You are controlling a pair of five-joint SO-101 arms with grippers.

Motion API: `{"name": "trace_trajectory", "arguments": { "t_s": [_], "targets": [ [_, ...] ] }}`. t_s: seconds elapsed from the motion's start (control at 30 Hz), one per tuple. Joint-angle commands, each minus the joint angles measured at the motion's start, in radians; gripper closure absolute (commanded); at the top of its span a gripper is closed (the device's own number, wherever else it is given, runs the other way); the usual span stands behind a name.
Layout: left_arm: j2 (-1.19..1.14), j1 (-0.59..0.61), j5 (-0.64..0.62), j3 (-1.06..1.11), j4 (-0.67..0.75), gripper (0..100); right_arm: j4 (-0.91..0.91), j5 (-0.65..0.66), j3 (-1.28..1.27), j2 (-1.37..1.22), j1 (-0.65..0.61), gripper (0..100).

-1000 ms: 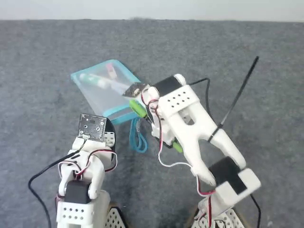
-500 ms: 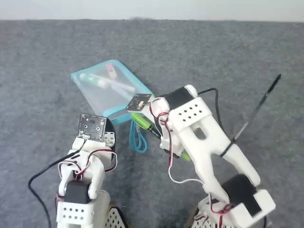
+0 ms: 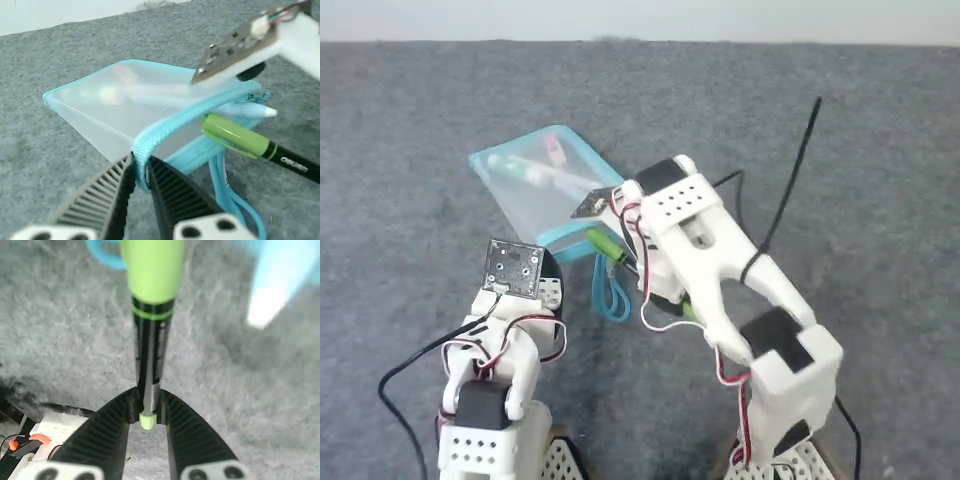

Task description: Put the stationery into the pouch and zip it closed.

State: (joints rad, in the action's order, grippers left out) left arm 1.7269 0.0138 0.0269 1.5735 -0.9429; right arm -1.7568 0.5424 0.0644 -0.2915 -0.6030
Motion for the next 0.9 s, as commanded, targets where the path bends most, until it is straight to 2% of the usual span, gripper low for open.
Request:
{"name": "trace_trajectory", "arguments": {
  "t_s": [0.0,0.27,0.4,0.6,0.77,0.87],
  "targets": [
    [0.017,-0.009,0.009,-0.013,0.026,99,-0.044,-0.009,0.092,-0.045,-0.004,99.1],
    [0.017,-0.017,0.029,-0.007,0.014,99,-0.045,-0.015,0.15,-0.064,0.002,99.1],
    [0.017,-0.017,0.031,-0.007,0.014,99,-0.045,-0.018,0.176,-0.062,0.048,99.1],
    [0.017,-0.018,0.031,-0.007,0.014,99,-0.045,-0.118,0.255,0.013,0.122,99.1],
    [0.017,-0.018,0.031,-0.007,0.014,99,-0.039,-0.193,0.259,0.16,0.071,99.1],
    [0.017,-0.018,0.031,-0.007,0.014,99,-0.021,-0.226,0.259,0.222,-0.005,99.1]
  ]
}}
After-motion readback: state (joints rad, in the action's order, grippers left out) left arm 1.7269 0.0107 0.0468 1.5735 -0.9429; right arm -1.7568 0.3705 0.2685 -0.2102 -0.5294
